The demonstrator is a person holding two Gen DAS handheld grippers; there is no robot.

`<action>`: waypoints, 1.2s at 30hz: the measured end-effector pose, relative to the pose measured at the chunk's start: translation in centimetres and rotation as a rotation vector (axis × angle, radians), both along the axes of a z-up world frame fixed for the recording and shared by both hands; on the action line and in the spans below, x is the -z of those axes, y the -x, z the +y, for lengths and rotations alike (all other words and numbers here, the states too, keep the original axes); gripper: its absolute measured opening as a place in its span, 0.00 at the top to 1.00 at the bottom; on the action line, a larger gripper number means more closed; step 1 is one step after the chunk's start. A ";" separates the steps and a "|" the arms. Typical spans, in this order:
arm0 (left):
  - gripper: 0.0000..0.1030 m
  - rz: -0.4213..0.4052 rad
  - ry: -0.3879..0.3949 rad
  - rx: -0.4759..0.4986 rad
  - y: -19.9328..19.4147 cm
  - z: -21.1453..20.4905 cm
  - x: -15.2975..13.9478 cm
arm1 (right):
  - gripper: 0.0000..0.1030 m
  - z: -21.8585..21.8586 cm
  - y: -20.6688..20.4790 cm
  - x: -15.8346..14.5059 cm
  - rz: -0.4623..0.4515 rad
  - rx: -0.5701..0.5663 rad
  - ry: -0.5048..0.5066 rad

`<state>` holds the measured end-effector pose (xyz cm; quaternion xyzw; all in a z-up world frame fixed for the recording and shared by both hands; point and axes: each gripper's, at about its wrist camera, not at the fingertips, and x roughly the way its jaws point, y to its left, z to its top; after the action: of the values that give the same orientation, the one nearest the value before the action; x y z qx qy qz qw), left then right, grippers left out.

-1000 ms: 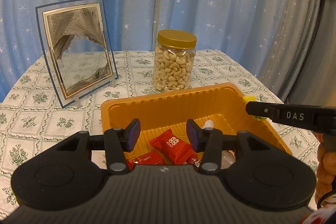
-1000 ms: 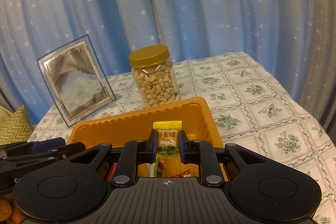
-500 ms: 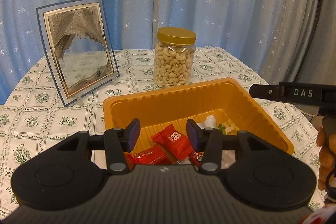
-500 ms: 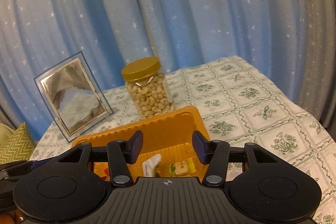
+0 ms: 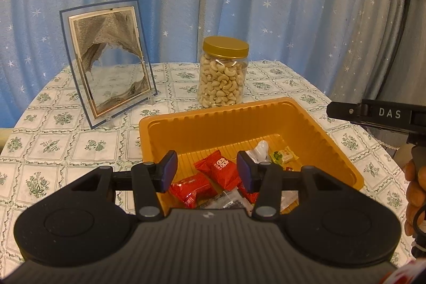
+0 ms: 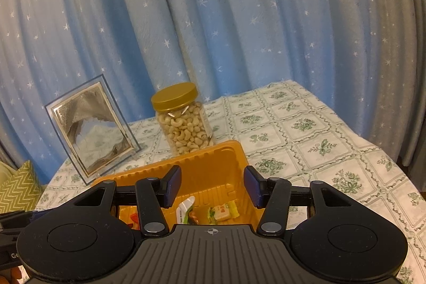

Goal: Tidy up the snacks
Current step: 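Open both tools to drop the packet and yellow candy into the tray, then withdraw both tools from the tray toward the two candies on the cloth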

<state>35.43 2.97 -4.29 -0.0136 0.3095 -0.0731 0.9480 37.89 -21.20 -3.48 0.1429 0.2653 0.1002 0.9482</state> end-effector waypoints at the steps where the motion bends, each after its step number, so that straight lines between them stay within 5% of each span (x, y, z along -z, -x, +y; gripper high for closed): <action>1: 0.56 -0.001 0.001 -0.002 0.3 0.1 -0.1 | 0.49 -0.1 0.3 0.0 0.000 0.002 -0.001; 19: 0.55 -0.020 0.018 -0.025 8.3 1.0 -0.9 | 0.49 -1.9 8.0 -1.5 -0.018 0.037 -0.006; 36: 0.50 0.057 -0.003 0.010 15.8 -0.7 1.4 | 0.49 -0.7 15.9 0.6 0.056 -0.027 0.058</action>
<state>19.67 2.24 -5.68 -0.0129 0.3367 -0.0769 0.9384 22.00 -21.87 -4.06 0.1144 0.2966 0.1011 0.9427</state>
